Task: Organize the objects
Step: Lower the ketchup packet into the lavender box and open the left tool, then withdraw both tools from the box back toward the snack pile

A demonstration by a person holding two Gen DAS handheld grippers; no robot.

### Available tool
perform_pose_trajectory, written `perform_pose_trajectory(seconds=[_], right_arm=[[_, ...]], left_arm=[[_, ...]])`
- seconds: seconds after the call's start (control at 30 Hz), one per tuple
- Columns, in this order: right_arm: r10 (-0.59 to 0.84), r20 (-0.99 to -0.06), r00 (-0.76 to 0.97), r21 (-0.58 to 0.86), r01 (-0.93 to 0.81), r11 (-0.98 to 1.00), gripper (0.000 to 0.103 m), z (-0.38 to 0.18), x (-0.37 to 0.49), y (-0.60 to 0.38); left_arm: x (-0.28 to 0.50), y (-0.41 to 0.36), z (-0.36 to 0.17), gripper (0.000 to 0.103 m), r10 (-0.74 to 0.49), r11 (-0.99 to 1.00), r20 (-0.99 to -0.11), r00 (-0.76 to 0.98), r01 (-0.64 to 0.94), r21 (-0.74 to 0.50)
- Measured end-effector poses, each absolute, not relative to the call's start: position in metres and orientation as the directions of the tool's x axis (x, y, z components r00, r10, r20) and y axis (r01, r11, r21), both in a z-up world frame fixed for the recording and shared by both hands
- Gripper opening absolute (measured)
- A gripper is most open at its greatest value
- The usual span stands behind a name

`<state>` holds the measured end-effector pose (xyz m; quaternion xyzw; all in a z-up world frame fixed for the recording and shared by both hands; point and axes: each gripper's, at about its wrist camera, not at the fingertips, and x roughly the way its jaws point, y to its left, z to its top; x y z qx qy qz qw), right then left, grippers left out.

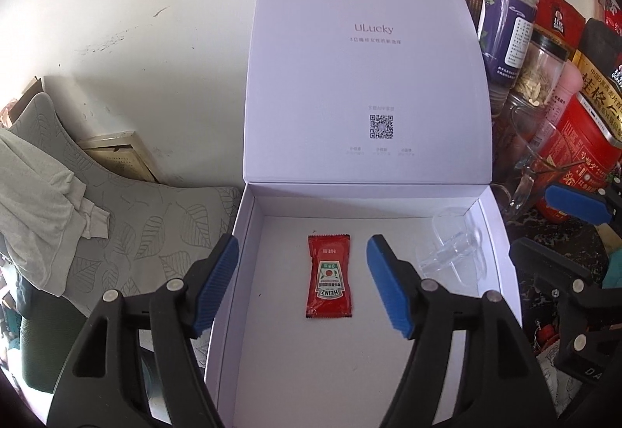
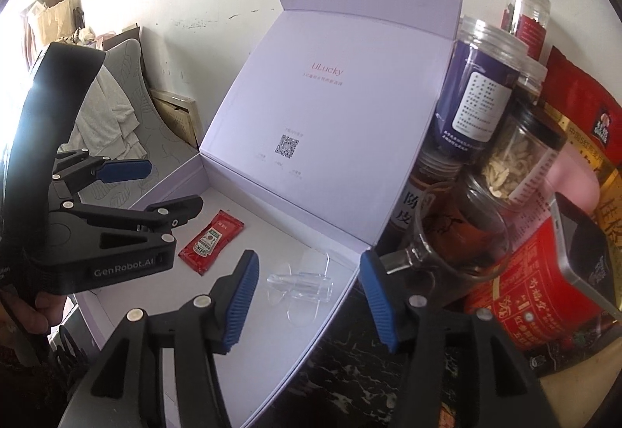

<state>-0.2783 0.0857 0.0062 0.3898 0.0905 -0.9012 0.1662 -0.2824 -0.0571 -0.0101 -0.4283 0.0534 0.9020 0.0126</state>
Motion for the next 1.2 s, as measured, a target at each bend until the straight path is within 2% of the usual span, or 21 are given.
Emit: perform_pose_trajectory(seconds=[0.17, 0.27, 0.53, 0.63, 1.2], right_arm=[[-0.226, -0.722, -0.654, -0.033, 0.36, -0.932, 0.057, 0.014, -0.269, 0.091], [-0.236, -0.712, -0.662, -0.022, 0.356, -0.934, 0.061, 0.022, -0.261, 0.096], [-0.238, -0.685, -0.689, -0.017, 0.341, -0.94, 0.07, 0.039, -0.245, 0.1], [-0.233, -0.679, -0.696, -0.02, 0.335, -0.942, 0.071, 0.044, -0.236, 0.104], [-0.236, -0.687, -0.687, -0.006, 0.33, -0.944, 0.071, 0.053, -0.178, 0.125]], left_arm=[[-0.265, -0.051, 0.008, 0.068, -0.035, -0.994, -0.752, -0.659, -0.054, 0.094], [-0.26, -0.055, 0.015, 0.073, -0.019, -0.996, -0.747, -0.665, -0.051, 0.072], [-0.242, -0.05, 0.031, 0.076, -0.007, -0.998, -0.733, -0.68, -0.043, 0.049], [-0.232, -0.046, 0.033, 0.079, 0.002, -0.999, -0.734, -0.679, -0.041, 0.034], [-0.166, -0.03, 0.039, 0.079, -0.012, -0.998, -0.727, -0.687, -0.041, 0.055]])
